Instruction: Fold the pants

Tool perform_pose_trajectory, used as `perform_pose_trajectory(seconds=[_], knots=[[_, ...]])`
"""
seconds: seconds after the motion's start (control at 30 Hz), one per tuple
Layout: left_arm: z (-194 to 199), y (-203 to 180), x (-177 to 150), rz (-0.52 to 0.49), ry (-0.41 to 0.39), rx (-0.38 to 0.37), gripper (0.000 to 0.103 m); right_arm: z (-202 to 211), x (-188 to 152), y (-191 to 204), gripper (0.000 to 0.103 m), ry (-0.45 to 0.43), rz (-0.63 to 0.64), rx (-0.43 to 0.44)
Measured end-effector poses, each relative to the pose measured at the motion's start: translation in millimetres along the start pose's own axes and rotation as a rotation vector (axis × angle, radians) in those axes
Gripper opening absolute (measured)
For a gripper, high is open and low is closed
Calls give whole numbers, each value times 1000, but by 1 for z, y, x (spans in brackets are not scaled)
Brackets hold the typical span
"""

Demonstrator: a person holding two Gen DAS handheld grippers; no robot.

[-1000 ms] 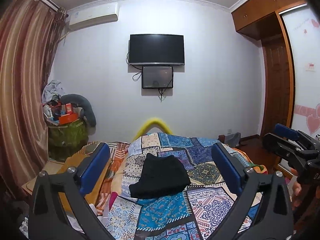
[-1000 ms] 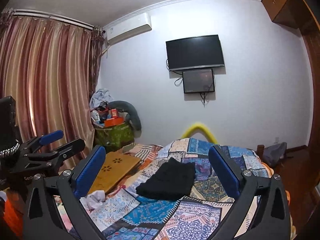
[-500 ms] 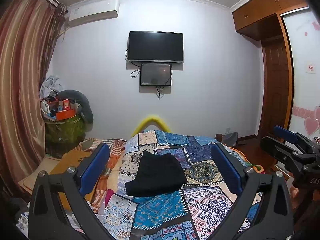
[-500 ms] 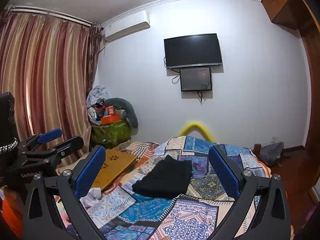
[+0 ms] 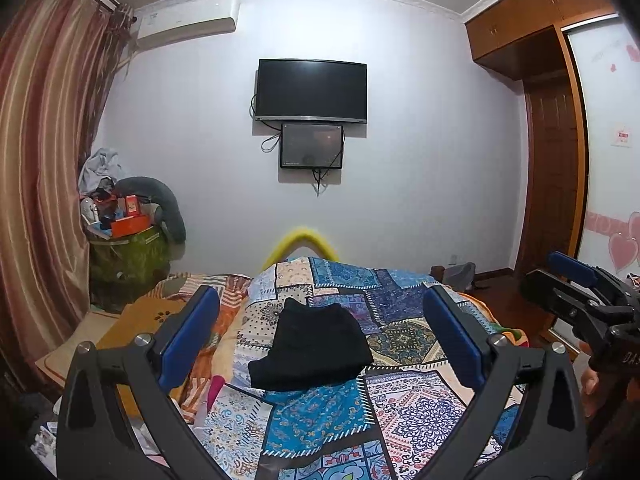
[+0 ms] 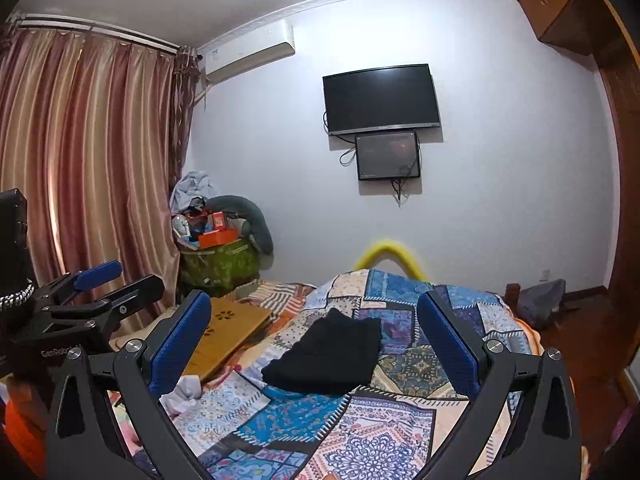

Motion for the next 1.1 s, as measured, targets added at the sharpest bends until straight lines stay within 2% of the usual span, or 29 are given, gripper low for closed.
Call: perform_pose_trajectory(seconds=[0.67,1.1], knots=[[-2,-6,-2,-12,13,-24,103,-3,-4,-4,102,17,-18,-4],[-8,-7,-7,7,52,-60,103,-5,-7,-6,102,22,-17,-11]])
Point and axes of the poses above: each gripper's, at about its wrist camera, not at the fingertips, and z roughly against the way its jaws point, y to its left, x to its top, the point moved 9 cm from there along -z, roughly the way its jaws point, and after that the axes turned 11 degrees about x, right-handed, at the moved point
